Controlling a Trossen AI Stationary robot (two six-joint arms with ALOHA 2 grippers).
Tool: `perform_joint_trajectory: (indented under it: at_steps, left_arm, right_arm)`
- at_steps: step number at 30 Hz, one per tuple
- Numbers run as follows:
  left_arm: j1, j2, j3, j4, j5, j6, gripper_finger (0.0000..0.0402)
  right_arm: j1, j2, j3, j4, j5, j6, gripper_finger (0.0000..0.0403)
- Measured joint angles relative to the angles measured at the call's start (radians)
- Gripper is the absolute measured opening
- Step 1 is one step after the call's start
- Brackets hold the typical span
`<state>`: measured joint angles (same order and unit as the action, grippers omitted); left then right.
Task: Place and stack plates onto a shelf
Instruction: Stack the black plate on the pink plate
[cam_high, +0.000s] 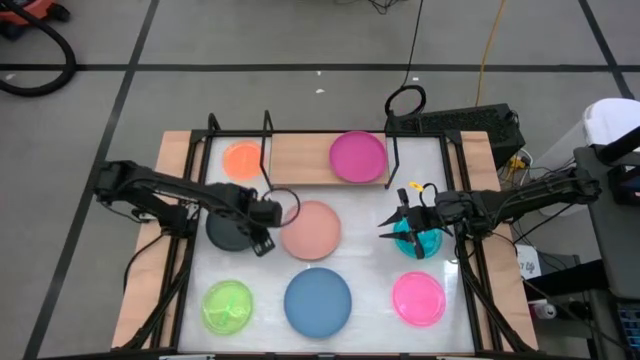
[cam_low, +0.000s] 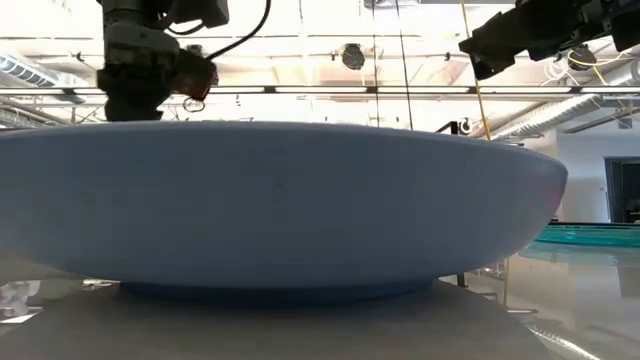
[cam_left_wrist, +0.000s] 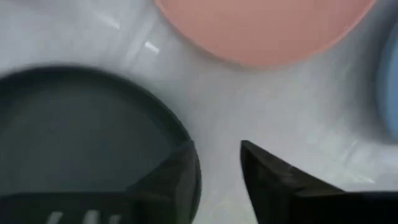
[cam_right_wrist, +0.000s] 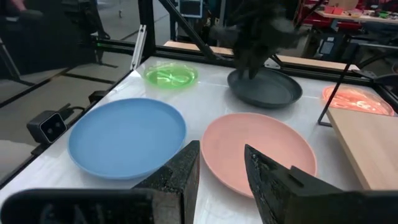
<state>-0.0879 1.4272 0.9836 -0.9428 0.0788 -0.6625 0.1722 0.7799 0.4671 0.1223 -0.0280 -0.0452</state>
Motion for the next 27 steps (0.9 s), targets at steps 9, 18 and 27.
perform_joint_trajectory:
  at_steps: [9,18,27]
  left_arm:
    - [-0.096,0.098,0.0,0.005,-0.112,-0.198,0.0183]
    - [-0.158,0.241,0.0,-0.019,-0.128,-0.292,0.0184]
    - [-0.161,0.339,0.004,-0.041,-0.134,-0.308,0.0184]
  right_arm:
    - [0.0,0.0,0.0,0.023,0.0,-0.001,0.0112]
    - [0.0,0.0,0.0,0.031,0.0,-0.004,0.0112]
    - [0.0,0.0,0.0,0.035,0.001,-0.004,0.0112]
